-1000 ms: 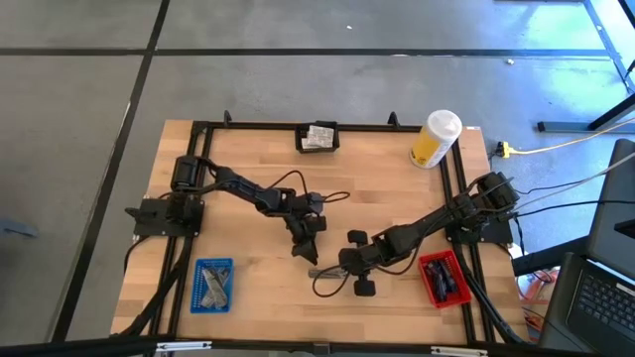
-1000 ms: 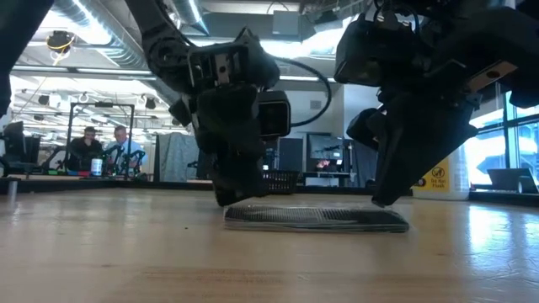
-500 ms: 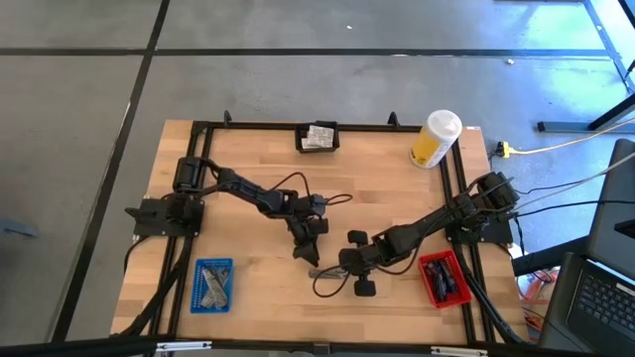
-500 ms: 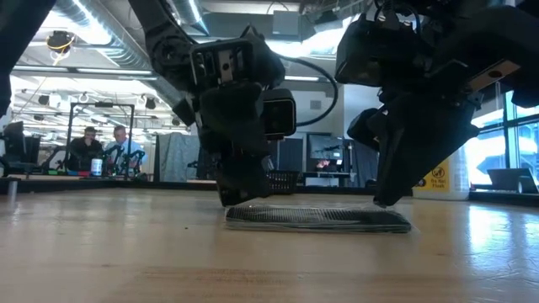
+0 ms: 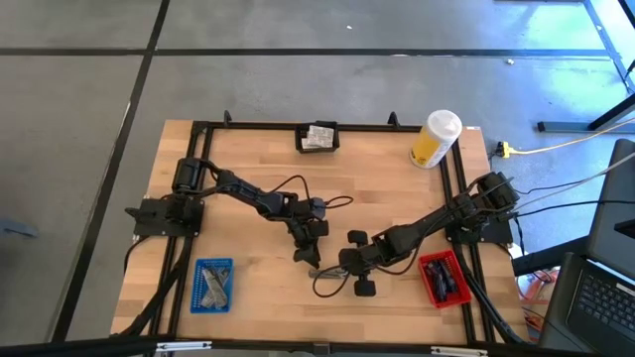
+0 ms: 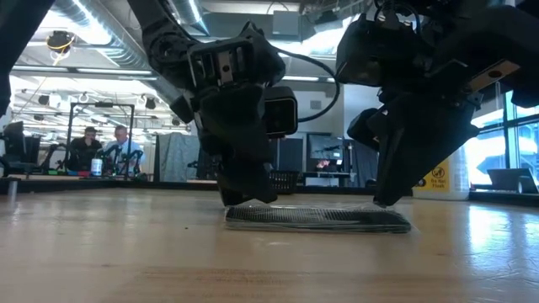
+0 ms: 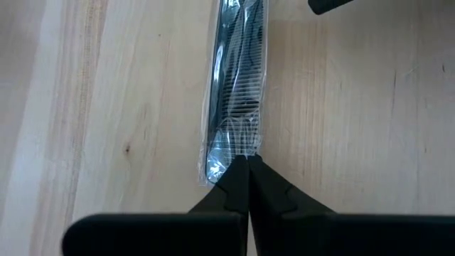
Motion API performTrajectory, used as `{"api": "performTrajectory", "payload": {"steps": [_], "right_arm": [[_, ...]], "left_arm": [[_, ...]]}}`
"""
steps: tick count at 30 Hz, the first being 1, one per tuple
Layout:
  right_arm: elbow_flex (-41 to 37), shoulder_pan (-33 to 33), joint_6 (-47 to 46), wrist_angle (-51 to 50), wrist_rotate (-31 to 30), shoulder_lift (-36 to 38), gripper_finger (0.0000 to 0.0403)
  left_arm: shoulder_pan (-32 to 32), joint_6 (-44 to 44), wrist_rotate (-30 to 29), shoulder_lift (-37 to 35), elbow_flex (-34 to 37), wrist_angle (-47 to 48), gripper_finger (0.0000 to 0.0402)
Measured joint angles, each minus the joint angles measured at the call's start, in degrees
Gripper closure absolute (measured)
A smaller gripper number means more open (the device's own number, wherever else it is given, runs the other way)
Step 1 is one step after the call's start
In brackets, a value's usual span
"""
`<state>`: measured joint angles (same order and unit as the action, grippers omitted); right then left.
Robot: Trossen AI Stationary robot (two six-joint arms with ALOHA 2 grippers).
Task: Pick & Place Travel size toiletries
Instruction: Put the black comb into the blue bin
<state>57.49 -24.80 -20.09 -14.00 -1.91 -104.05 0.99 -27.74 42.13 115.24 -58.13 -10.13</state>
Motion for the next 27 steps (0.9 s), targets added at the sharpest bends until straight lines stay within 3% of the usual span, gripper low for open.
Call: {"api": "performTrajectory", "payload": {"steps": [15,27], "right_arm": [[0.00,0.00,0.17,0.04,0.72,0.00,0.0403],[0.02,-0.17,0.59,0.09,0.87,0.01,0.0403]], "left_arm": [[1.37,-2.79,-4.31,1.75,-0.11,-0.02,0.0217],[0.27,-2.65,-0.05,1.20,-0.04,2.45,0.0217]]}}
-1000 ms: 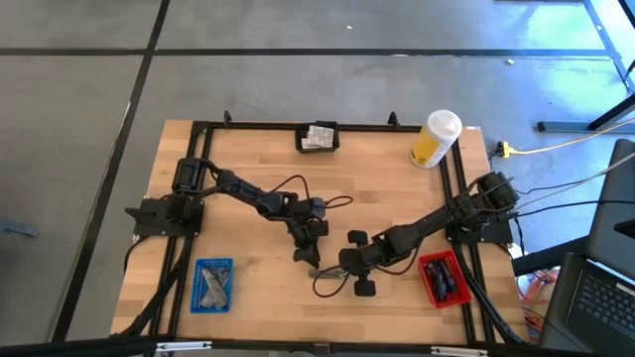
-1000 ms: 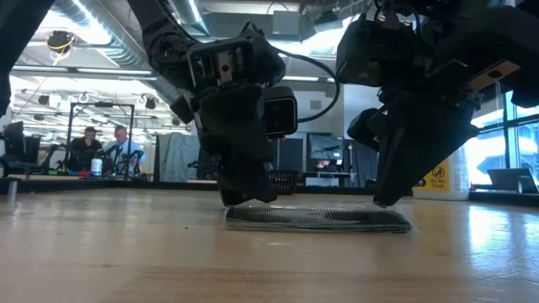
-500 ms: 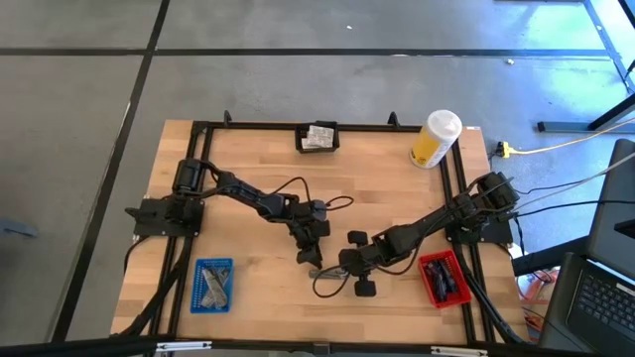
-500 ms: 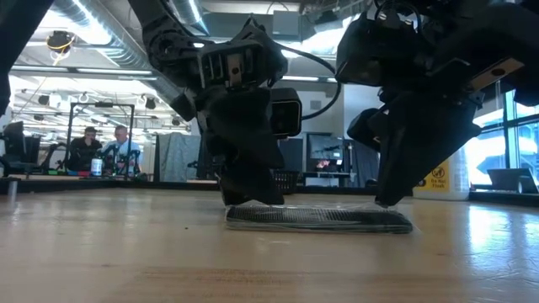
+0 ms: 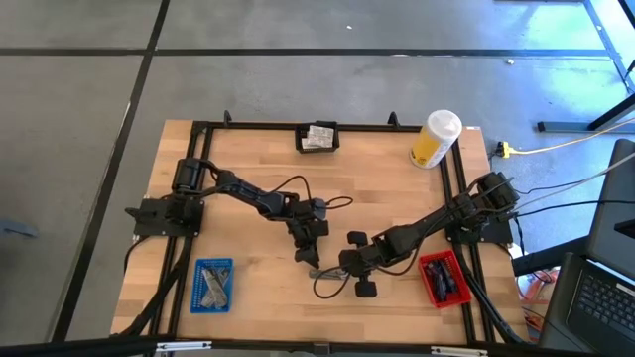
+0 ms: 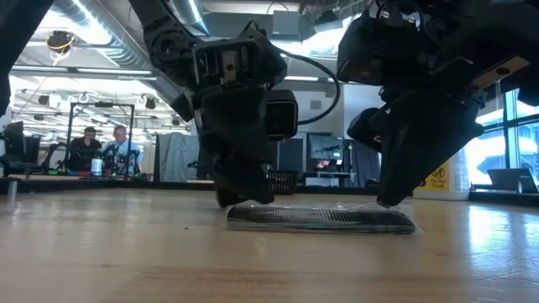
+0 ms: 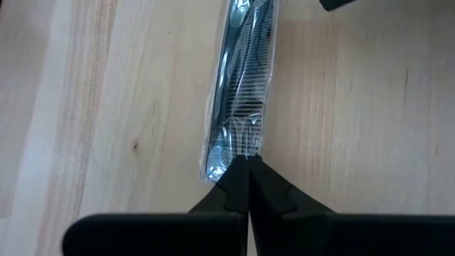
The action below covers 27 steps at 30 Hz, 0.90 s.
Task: Pick & Place Travel size toiletries
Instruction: Put the black comb into the blue bin
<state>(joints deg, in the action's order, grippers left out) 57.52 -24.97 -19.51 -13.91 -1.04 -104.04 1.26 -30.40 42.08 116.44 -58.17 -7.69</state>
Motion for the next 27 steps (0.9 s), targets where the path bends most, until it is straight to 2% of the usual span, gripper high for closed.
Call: {"api": "performTrajectory", "payload": {"steps": [11,17,27], "right_arm": [[0.00,0.00,0.42,0.20,-1.02,0.01,0.0403],[0.00,0.00,0.48,0.60,-1.53,0.01,0.0403],[0.00,0.00,0.52,0.68,-2.46,0.01,0.0403]], "left_arm": [[1.53,-4.78,-1.22,-0.17,-0.03,1.22,0.0217],[3.05,-6.50,-4.17,-0.24,-0.03,1.34,0.0217],[5.59,-9.04,-4.70,-0.31,-0.05,1.64,0.0217]]}}
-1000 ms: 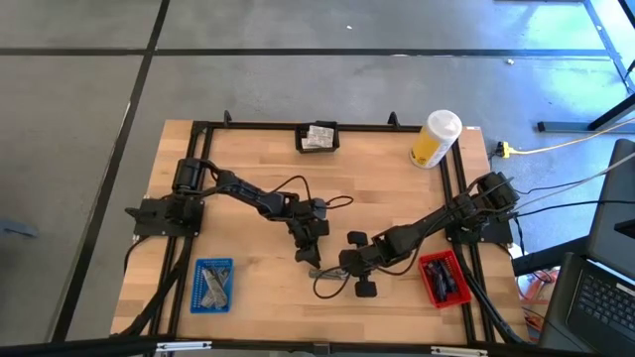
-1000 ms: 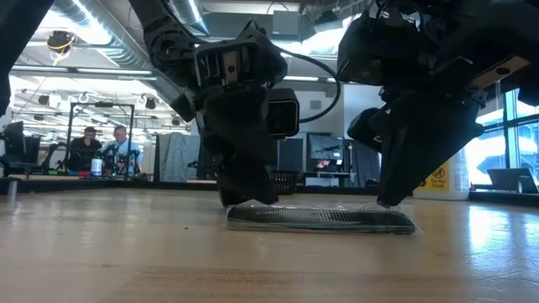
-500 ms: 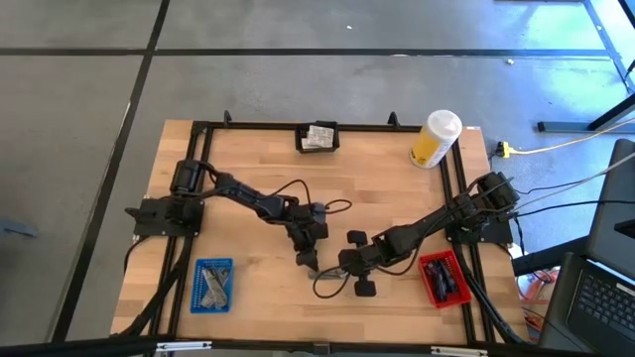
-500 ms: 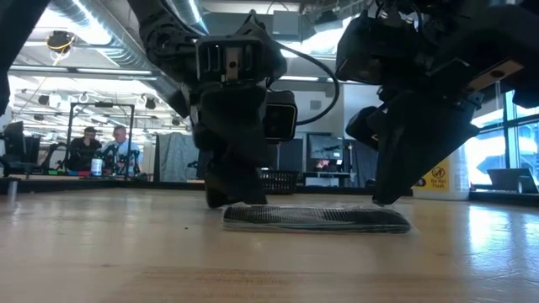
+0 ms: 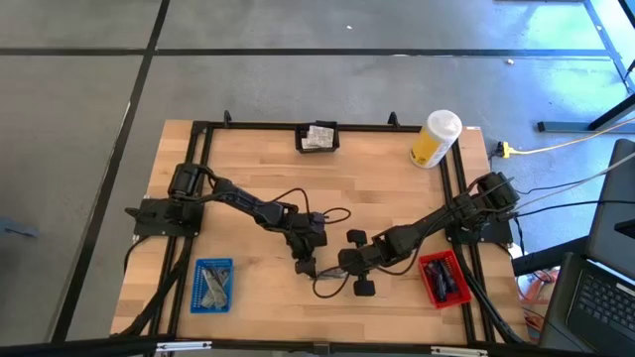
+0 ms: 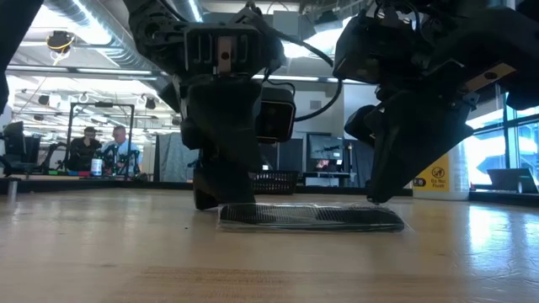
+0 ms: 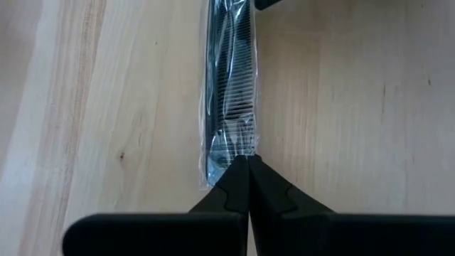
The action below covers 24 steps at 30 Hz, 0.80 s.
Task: Pick & Place Travel size toiletries
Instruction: Put the black comb into the blue bin
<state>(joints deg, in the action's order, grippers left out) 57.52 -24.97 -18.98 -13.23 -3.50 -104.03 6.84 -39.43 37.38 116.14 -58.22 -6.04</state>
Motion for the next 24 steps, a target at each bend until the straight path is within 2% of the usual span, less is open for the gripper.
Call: {"api": "performTrajectory", "payload": {"steps": [7,13,17,24], "right_arm": [[0.00,0.00,0.09,0.03,-0.14,0.00,0.0403],[0.00,0.00,0.15,0.39,-0.14,0.00,0.0403],[0.00,0.00,0.17,0.38,-0.14,0.00,0.0403],[0.00,0.00,0.33,0.38,-0.14,0.00,0.0403]], "left_arm": [[2.12,-0.32,-3.12,-0.04,0.00,0.12,0.0217],[2.39,-0.40,-3.58,-0.04,0.00,0.13,0.0223],[2.43,-0.40,-3.71,-0.05,0.00,0.13,0.0254],[2.43,-0.40,-3.89,-0.07,0.00,0.13,0.0331]]}}
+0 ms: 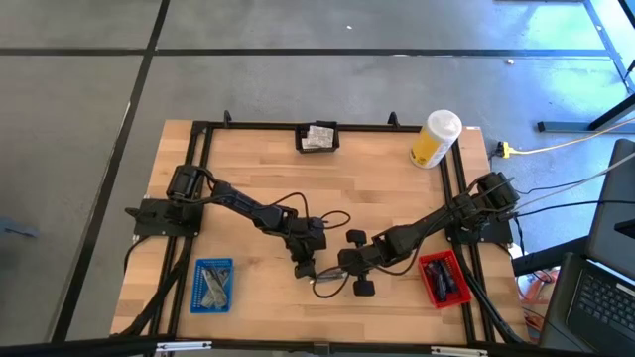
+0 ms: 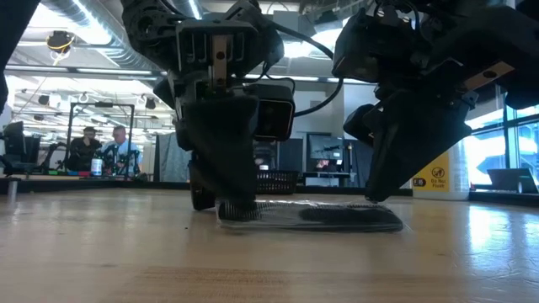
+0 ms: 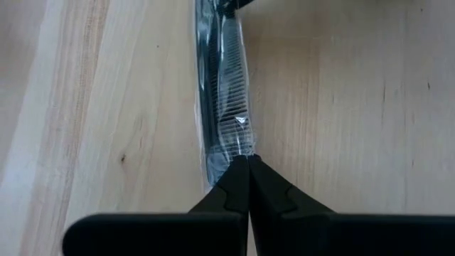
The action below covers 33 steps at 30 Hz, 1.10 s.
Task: Pick & Place Travel size toiletries
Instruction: Put the black comb into the blue bin
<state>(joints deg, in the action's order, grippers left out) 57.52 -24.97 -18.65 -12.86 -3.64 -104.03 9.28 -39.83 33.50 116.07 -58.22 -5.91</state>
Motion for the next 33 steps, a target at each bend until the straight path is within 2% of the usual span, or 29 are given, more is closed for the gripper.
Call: {"api": "performTrajectory", "payload": {"steps": [6,19,23,29,33], "right_arm": [[0.00,0.00,0.01,-0.01,0.00,0.00,0.0403],[0.00,0.00,0.04,-0.20,0.02,0.32,0.0394],[0.00,0.00,-0.17,-1.84,0.02,2.58,0.0351],[0.02,0.00,-2.24,-8.15,-0.17,6.44,0.0263],[0.02,0.02,-5.79,-14.18,-3.03,7.23,0.0218]], "left_arm": [[0.00,0.03,0.00,0.00,0.00,-0.10,0.0396],[-0.24,0.79,1.05,0.00,0.00,-0.06,0.0400],[-0.70,0.29,1.91,0.00,0.00,-0.17,0.0400],[-0.94,0.14,1.90,-0.60,0.07,0.11,0.0400],[-0.38,-0.75,0.32,-3.25,0.40,2.81,0.0400]]}}
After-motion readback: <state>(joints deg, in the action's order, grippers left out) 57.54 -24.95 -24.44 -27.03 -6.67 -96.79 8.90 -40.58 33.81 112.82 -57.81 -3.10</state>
